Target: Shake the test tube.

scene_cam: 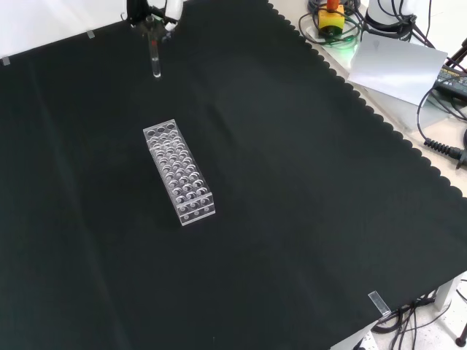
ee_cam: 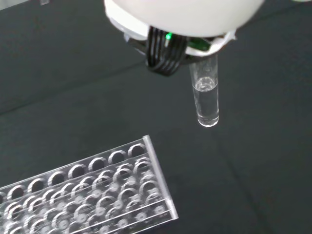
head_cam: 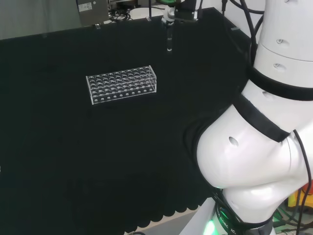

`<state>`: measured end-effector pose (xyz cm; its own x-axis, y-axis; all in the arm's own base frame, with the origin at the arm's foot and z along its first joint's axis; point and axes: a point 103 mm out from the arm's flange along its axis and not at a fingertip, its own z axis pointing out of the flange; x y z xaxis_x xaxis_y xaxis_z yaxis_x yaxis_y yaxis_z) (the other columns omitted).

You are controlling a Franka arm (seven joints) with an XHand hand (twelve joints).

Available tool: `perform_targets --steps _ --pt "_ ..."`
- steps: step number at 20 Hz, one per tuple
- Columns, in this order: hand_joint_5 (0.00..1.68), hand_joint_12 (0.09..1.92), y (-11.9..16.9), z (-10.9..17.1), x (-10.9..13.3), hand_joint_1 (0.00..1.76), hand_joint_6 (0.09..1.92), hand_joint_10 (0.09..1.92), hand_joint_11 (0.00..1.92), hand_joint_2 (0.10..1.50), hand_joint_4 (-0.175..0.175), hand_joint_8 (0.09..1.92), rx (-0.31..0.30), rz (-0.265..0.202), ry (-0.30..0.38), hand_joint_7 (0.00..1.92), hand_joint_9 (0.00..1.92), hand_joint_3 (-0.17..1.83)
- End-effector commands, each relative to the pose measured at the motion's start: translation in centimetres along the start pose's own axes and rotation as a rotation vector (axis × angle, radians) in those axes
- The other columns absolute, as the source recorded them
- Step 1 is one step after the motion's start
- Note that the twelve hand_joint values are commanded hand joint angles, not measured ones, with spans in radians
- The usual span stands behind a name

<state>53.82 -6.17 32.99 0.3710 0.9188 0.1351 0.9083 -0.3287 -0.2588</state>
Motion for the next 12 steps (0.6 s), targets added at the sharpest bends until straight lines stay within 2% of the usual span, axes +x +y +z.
perform_targets --steps 1,7,12 --pt "1.25 0.93 -0.5 1.8 6.7 1.32 0.71 0.75 1.16 0.60 -0.175 0.71 0.038 -0.120 0.013 1.31 1.53 0.75" --pt "1.25 0.93 -2.3 3.8 15.5 1.32 0.71 0.75 1.16 0.60 -0.175 0.71 0.082 -0.294 0.018 1.31 1.53 0.75" --pt "1.25 0.93 -3.8 4.6 20.0 1.32 0.71 0.75 1.16 0.60 -0.175 0.71 0.104 -0.376 0.029 1.31 1.53 0.75"
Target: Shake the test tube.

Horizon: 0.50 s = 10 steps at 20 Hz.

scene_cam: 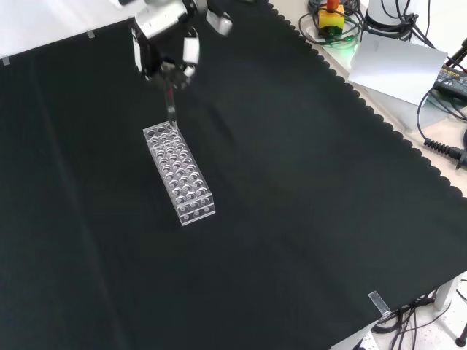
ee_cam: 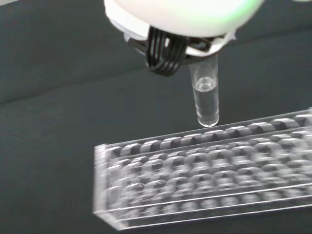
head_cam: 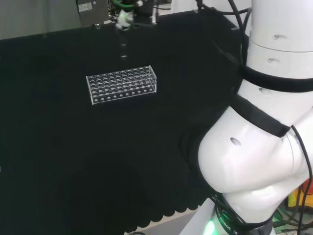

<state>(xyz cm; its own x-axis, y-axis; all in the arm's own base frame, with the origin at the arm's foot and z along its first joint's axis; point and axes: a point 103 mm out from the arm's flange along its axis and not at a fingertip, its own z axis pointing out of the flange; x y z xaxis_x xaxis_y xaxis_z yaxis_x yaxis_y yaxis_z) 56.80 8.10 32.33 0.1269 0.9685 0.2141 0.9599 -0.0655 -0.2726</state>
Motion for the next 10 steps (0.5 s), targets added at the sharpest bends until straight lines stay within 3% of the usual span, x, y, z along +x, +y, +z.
perform_targets --steps 1,5,10 --pt "1.25 0.93 -0.3 1.7 6.6 1.32 0.71 0.75 1.16 0.60 -0.175 0.71 0.040 -0.122 0.024 1.31 1.53 0.75" --pt "1.25 0.93 -0.5 1.6 6.4 1.32 0.71 0.75 1.16 0.60 -0.175 0.71 0.039 -0.117 0.021 1.31 1.53 0.75" --pt "1.25 0.93 -0.6 0.7 1.9 1.32 0.71 0.75 1.16 0.60 -0.175 0.71 0.021 -0.036 -0.001 1.31 1.53 0.75"
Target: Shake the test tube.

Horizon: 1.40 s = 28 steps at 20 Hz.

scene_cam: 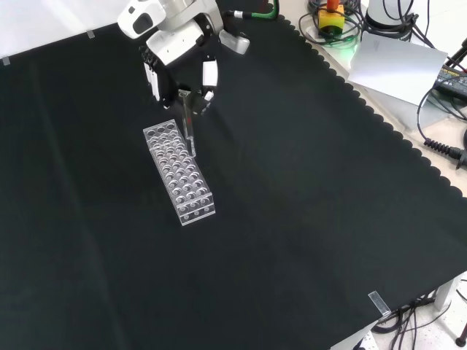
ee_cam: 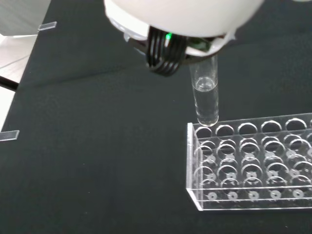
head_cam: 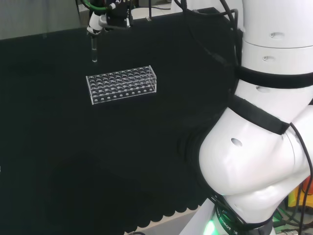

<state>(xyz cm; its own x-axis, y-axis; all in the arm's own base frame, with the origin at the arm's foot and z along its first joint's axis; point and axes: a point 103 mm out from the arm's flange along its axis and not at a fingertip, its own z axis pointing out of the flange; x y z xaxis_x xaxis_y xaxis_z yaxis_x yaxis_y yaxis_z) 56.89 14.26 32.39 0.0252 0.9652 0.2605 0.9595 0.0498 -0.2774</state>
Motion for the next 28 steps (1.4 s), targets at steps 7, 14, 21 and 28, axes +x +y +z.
perform_targets --steps 7,14,21,28 --pt "1.25 0.93 -2.6 -2.6 -12.3 1.32 0.71 0.75 1.16 0.60 -0.175 0.71 -0.042 0.229 -0.082 1.31 1.53 0.75" --pt "1.25 0.93 -3.6 -4.8 -16.9 1.32 0.70 0.75 1.16 0.60 -0.175 0.71 -0.077 0.322 -0.118 1.31 1.53 0.75" --pt "1.25 0.93 -2.7 -3.6 -13.5 1.32 0.70 0.75 1.16 0.60 -0.175 0.71 -0.057 0.255 -0.091 1.31 1.53 0.75" --pt "1.25 0.93 -0.8 -1.2 -6.6 1.32 0.70 0.75 1.16 0.60 -0.175 0.71 -0.025 0.129 -0.053 1.31 1.53 0.75"
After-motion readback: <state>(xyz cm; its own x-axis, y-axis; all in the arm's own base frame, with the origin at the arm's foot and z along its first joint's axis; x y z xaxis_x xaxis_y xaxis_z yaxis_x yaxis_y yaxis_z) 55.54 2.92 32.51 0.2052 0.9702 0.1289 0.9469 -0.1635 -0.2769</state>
